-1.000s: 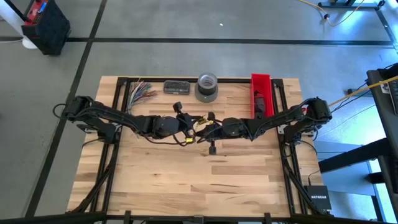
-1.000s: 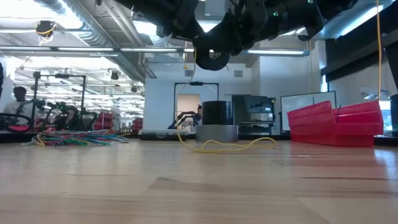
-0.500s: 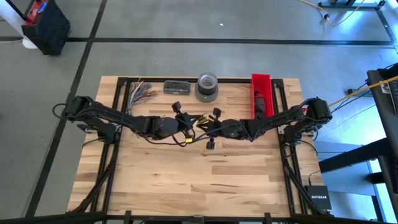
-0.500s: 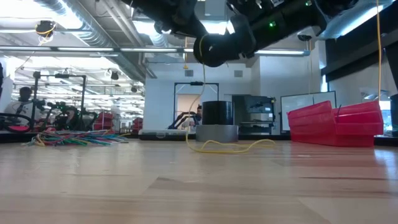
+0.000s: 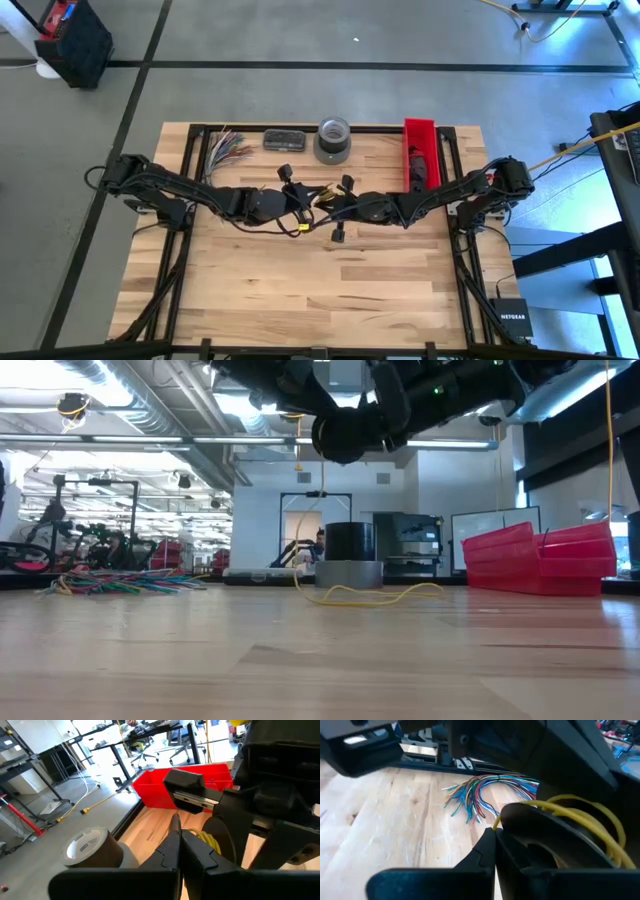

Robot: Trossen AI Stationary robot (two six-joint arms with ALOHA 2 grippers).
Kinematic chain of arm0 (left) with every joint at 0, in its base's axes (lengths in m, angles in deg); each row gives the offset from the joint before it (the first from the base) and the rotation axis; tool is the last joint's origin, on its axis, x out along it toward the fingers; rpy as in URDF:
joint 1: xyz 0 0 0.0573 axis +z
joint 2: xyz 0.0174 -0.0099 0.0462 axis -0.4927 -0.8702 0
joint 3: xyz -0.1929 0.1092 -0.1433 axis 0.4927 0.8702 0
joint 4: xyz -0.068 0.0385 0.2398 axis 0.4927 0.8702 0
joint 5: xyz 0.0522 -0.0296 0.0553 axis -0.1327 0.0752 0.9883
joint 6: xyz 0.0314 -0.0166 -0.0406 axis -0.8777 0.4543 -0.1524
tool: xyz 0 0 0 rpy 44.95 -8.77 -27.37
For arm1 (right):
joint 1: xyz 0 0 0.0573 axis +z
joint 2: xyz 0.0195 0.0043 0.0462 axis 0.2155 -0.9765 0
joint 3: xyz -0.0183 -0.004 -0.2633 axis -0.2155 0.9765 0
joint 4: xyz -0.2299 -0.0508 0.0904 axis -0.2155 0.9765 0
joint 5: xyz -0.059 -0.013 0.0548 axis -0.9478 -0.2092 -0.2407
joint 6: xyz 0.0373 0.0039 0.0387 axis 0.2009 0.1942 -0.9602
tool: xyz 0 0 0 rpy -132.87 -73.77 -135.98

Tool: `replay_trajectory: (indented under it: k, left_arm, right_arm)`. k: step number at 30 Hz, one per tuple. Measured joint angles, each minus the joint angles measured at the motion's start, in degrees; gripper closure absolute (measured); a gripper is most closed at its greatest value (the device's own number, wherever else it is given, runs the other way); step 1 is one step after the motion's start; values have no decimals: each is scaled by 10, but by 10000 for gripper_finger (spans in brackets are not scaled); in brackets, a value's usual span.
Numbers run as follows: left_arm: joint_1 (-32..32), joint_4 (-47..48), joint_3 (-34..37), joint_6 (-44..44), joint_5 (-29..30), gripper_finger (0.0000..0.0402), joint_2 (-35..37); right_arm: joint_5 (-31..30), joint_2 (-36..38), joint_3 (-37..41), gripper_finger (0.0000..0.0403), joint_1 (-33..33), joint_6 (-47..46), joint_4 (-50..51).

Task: Coil cords
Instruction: Coil the yellow wire into the black spool

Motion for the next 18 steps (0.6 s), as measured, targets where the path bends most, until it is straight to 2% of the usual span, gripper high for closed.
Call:
replay_trajectory:
  k: [4,12,18]
  left_arm:
    - [-1,2,0,-7,2,401,7]
    - [-23,31,-1,-7,-3,401,46]
    - [-35,77,0,-5,11,401,63]
  right_arm:
    - [6,0,0,398,0,31,11]
    - [-90,0,-2,398,-1,110,91]
    - [-109,1,-2,398,0,143,103]
